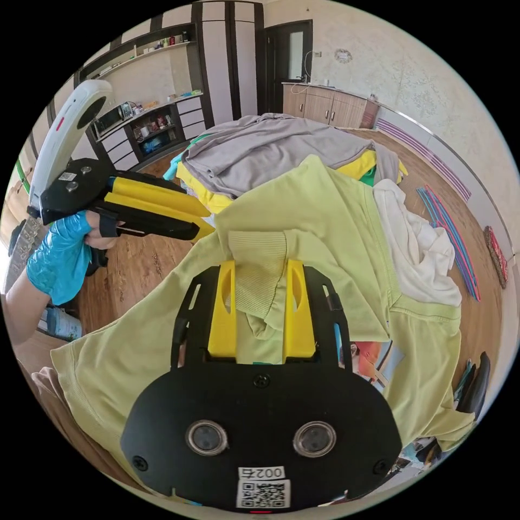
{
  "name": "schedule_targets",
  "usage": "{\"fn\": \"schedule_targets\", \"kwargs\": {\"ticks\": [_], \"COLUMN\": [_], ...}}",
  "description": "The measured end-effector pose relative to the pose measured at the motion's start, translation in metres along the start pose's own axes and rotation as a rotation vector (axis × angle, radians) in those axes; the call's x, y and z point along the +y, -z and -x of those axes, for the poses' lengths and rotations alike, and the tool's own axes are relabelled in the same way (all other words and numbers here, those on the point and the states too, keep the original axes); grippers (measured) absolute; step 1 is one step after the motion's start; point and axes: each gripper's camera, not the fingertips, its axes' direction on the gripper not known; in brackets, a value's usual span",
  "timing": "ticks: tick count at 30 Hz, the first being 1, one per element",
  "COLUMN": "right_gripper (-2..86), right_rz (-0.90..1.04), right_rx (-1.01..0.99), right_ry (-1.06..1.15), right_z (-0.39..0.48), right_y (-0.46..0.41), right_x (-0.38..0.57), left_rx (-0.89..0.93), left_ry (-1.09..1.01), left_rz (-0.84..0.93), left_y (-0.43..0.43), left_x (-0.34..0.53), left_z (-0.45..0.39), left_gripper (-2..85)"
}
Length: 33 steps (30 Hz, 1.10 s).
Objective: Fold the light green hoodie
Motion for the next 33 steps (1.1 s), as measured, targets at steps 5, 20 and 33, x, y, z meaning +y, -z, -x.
{"fn": "schedule_targets", "kwargs": {"ticks": [5,20,33], "right_gripper": [3.8,6.9,10.6], "right_rz": [-0.083,0.162,0.241], "right_rx": [0.003,-0.097,-0.132], "right_ry": [-0.034,0.056,-0.038], "right_z": [-0.024,-0.103,-0.108], "right_y": [0.041,0.161,0.149], "right_x": [0.034,0.199,0.234], "left_rx": [-0.002,0.02,0.229], "left_ry": [0.013,0.049,-0.41], "left_rz": [0.026,0.023,0.005], "left_y": [-0.014,-0.008,0.001], "left_x": [-0.001,-0.016,-0.059], "left_z": [-0.019,-0.078,-0.204], "left_gripper": [3.9,4.0,4.3]}}
